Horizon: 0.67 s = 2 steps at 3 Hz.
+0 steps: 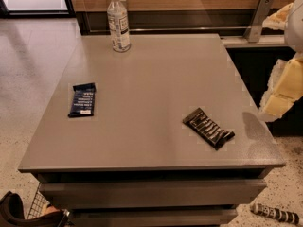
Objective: Move rxbar chocolate near blue plastic bottle
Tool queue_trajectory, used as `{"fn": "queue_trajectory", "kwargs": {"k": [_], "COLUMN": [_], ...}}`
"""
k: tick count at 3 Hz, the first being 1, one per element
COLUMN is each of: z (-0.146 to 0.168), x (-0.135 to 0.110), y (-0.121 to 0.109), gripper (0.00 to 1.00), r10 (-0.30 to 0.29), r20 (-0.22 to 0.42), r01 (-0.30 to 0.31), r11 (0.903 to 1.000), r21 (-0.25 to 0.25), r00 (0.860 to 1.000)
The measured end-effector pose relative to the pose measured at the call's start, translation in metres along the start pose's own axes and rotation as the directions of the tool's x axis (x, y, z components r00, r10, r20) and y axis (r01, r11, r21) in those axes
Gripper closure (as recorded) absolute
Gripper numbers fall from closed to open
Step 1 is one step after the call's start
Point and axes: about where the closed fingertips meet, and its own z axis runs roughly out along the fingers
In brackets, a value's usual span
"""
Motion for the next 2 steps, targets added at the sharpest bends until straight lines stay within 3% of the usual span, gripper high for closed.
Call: {"fn": "queue_trajectory", "kwargs": {"k": [1, 2], "z": [0.02, 0.067], "x": [-0.005, 0.001], "y": [0.012, 0.05], "gripper": [0.0, 0.0], "r10": [0.067, 0.217], "r20": [0.099, 0.245], "r01": [-0.065, -0.202], "r11": [0.9977, 0.9758], "r21": [-0.022, -0.084], "r00": [0.993, 0.945]}}
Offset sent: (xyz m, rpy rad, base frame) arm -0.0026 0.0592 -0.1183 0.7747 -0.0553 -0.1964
